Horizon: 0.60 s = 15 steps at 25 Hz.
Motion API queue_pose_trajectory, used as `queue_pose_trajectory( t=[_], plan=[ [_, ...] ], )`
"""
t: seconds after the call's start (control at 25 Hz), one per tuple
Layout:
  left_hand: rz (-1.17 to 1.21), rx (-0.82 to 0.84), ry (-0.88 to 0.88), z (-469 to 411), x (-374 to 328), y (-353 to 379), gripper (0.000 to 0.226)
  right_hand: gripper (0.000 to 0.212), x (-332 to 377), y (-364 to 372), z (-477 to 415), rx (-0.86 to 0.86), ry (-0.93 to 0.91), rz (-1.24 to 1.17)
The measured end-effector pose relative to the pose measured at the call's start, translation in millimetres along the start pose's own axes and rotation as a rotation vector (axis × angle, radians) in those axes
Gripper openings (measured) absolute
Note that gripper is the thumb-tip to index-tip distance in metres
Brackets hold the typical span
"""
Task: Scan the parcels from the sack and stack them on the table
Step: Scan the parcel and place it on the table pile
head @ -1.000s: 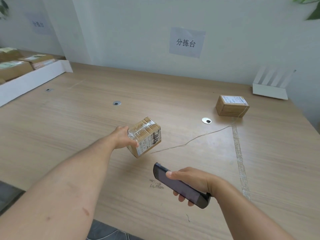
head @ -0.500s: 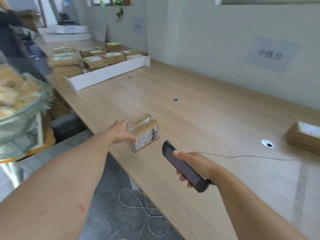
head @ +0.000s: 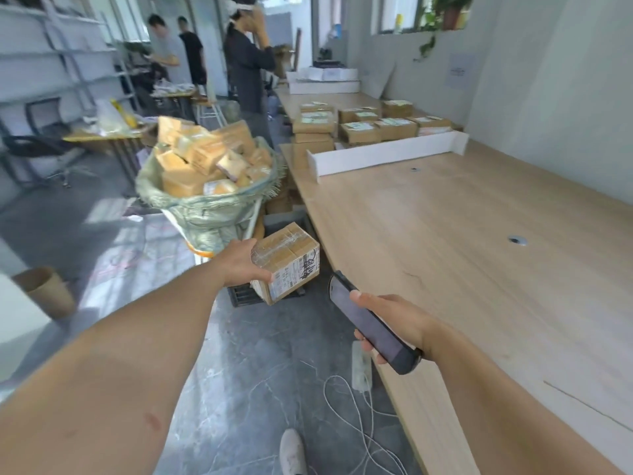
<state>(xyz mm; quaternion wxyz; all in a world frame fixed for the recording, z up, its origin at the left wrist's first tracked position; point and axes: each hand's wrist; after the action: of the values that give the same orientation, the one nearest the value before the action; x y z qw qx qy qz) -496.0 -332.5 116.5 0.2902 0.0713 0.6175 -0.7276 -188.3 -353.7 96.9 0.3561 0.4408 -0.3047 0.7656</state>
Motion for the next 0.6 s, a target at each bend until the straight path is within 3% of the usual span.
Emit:
queue_pose_trajectory(
  t=[0.16,0.24,0.36,0.6],
  plan=[
    [0.049,-0.055,-0.079,-27,53,-35,0.060,0.052,39,31,-66,0.102,0.003,0.041],
    [0.065,-0.067,-0.117,-53,79,-56,0.070,0.053,61,47,-107,0.140,0.005,0.069],
    [0.091,-0.095,-0.124,-108,127,-90,0.105,0.054,99,76,-174,0.184,0.014,0.092],
    [0.111,-0.128,-0.130,-189,177,-159,0.097,0.068,168,123,-278,0.274,0.004,0.118]
  ],
)
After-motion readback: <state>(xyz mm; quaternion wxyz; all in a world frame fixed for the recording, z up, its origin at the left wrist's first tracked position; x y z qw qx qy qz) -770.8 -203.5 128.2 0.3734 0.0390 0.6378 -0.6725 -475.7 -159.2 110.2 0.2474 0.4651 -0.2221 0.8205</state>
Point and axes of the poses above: each hand's wrist, its own z-axis away from the middle knuckle, its own y-axis out of the palm, x = y × z, and after that the axes turned 3 degrees about -y, right-handed
